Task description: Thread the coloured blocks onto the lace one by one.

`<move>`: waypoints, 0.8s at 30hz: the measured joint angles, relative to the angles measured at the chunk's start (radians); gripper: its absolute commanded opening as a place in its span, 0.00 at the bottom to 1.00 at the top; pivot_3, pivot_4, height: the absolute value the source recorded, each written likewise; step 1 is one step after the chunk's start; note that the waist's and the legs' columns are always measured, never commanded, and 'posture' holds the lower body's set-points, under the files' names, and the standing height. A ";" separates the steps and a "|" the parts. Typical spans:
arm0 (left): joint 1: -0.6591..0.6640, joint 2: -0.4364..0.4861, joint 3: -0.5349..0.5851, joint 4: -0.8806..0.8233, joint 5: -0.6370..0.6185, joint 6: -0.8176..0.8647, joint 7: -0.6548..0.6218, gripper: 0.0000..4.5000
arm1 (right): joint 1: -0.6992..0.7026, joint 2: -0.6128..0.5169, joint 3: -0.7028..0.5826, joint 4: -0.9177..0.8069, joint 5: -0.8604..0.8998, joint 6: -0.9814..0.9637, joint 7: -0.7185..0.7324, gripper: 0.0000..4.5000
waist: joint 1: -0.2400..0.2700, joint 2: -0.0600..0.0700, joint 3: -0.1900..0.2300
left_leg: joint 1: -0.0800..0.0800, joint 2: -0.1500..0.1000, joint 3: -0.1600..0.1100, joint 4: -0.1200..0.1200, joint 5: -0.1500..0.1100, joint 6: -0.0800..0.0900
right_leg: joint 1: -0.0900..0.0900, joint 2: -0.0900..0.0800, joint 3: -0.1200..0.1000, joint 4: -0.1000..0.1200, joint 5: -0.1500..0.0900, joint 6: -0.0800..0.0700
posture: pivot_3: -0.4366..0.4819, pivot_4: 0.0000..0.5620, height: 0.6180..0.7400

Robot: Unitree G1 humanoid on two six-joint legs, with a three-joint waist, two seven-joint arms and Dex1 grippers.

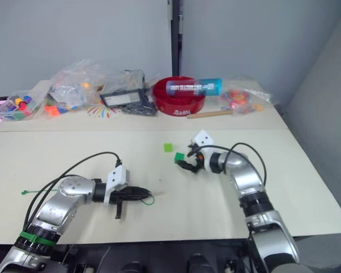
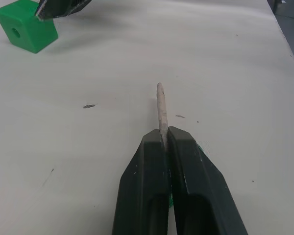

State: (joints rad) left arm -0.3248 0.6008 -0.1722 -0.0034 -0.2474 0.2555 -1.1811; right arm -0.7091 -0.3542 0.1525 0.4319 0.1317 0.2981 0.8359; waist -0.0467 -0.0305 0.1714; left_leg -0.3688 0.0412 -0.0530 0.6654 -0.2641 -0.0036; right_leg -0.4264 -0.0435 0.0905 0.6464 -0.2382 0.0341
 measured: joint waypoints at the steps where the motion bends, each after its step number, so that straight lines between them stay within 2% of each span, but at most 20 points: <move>1: 0.004 0.000 0.000 -0.007 -0.002 0.005 0.002 0.00 | -0.002 0.007 0.003 0.018 -0.001 -0.010 0.008 0.99 | 0.000 0.000 0.000 | 0.000 0.000 0.000 0.000 0.000 0.000 | 0.000 0.000 0.000 0.000 0.000 0.000 | 0.48 0.27 0.92; 10: 0.014 0.003 0.002 -0.028 -0.014 0.010 0.014 0.00 | -0.124 0.035 0.034 0.244 -0.050 -0.129 0.081 0.99 | -0.011 0.000 0.000 | 0.000 0.000 0.000 0.000 0.000 0.000 | 0.000 0.000 0.000 0.001 0.000 0.000 | 0.48 0.27 0.92; 13: 0.019 0.007 0.002 -0.028 -0.014 0.010 0.015 0.00 | -0.156 0.045 0.035 0.314 -0.064 -0.169 0.102 0.85 | -0.017 0.000 0.000 | 0.000 0.000 0.000 0.000 0.000 0.000 | 0.000 0.000 0.000 0.001 0.000 0.000 | 0.48 0.27 0.92; 20: 0.029 0.013 0.002 -0.038 -0.019 0.010 0.024 0.00 | -0.175 0.052 0.034 0.388 -0.073 -0.224 0.155 0.29 | -0.023 0.001 0.000 | 0.000 0.000 -0.001 0.000 0.000 0.000 | 0.000 0.000 0.000 0.001 0.000 0.000 | 0.48 0.27 0.92; 21: 0.030 0.014 0.002 -0.041 -0.022 0.010 0.025 0.00 | -0.175 0.052 0.033 0.388 -0.072 -0.228 0.160 0.26 | -0.023 0.001 0.000 | 0.000 0.000 -0.001 0.000 0.000 0.000 | 0.000 0.000 0.000 0.001 0.000 0.000 | 0.48 0.27 0.92; 24: 0.031 0.017 0.002 -0.047 -0.029 0.010 0.030 0.00 | -0.171 0.048 0.023 0.371 -0.069 -0.230 0.171 0.26 | -0.023 0.001 0.000 | 0.000 0.000 -0.001 0.000 0.000 0.000 | 0.000 0.000 0.000 0.001 0.000 0.000 | 0.48 0.27 0.92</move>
State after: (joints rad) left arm -0.2942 0.6173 -0.1701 -0.0502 -0.2760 0.2657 -1.1515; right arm -0.8800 -0.3061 0.1754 0.8029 0.0626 0.0680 1.0070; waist -0.0695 -0.0299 0.1718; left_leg -0.3684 0.0414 -0.0538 0.6650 -0.2641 -0.0036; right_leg -0.4266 -0.0434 0.0903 0.6476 -0.2380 0.0338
